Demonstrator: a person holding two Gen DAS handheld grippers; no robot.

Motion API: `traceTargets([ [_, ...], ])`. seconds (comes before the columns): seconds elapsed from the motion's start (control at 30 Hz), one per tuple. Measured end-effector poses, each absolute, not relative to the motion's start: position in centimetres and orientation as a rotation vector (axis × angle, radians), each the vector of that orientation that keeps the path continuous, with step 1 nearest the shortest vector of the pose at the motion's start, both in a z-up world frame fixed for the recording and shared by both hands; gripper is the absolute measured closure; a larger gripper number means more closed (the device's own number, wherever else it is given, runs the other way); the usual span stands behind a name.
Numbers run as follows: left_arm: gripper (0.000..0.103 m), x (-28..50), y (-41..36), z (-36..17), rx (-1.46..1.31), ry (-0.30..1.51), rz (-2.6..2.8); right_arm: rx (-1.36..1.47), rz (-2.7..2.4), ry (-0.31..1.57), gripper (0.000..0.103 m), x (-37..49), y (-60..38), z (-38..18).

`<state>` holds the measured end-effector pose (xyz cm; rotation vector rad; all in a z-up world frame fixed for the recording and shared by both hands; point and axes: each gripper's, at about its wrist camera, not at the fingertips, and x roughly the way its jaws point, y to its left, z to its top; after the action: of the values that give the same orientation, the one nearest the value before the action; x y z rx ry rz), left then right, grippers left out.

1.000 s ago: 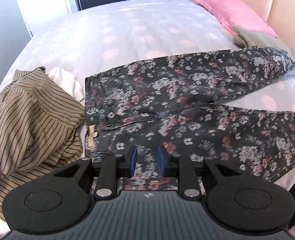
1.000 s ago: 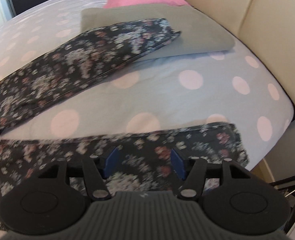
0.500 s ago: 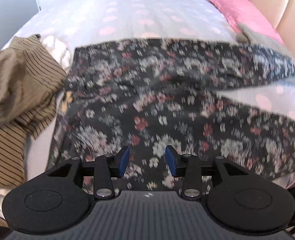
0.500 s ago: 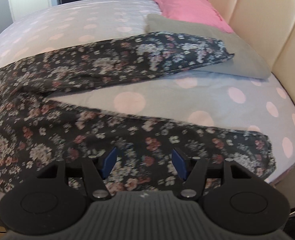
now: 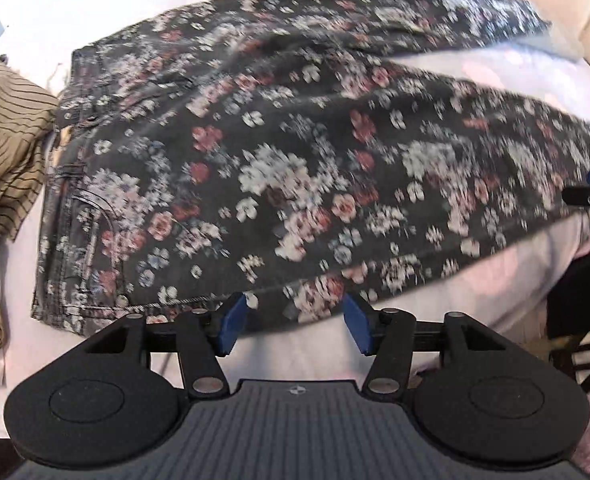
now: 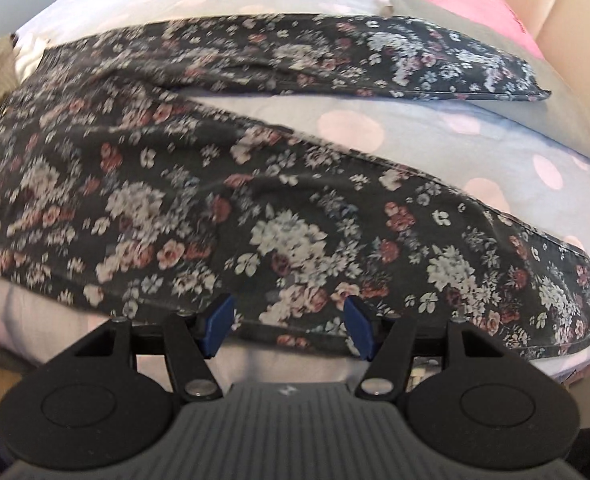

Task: Fold clothes
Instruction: 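Move both open grippers over the flat jeans toward the waistband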

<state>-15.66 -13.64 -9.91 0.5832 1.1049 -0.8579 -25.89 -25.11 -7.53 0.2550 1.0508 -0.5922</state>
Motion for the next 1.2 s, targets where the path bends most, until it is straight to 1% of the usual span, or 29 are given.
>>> traceTargets([
  [0.17, 0.044, -16.9, -14.4, -11.1, 0.690, 1.064, -0.876, 0.245, -0.578, 1.069, 0.039, -25.8, -24.7, -8.0],
  [0.4, 0.044, -17.5, -15.0, -12.5, 0.833, 1.010, -0.895, 0.256, -0.576, 1.075, 0.036, -26.0, -24.7, -8.1],
  [0.53, 0.044, -17.7, -15.2, -13.3, 0.916, 0.956, -0.898, 0.271, -0.578, 1.072, 0.036, -26.2, -24.9, -8.0],
  [0.7, 0.044, -17.7, -15.4, -13.5, 0.947, 0.915, -0.907, 0.276, -0.579, 1.073, 0.036, -26.2, -24.9, -8.0],
  [0.8, 0.044, -18.1, -15.9, -13.5, 1.025, 0.863, -0.928, 0.281, -0.571, 1.080, 0.036, -26.1, -25.1, -7.9],
  [0.93, 0.044, -18.3, -16.3, -13.7, 1.169, 0.785, -0.942, 0.270, -0.573, 1.089, 0.036, -26.2, -26.3, -7.1],
  [1.2, 0.045, -17.3, -15.8, -14.1, 1.329, 0.708, -0.981, 0.241, -0.583, 1.108, 0.036, -26.4, -29.0, -5.3],
])
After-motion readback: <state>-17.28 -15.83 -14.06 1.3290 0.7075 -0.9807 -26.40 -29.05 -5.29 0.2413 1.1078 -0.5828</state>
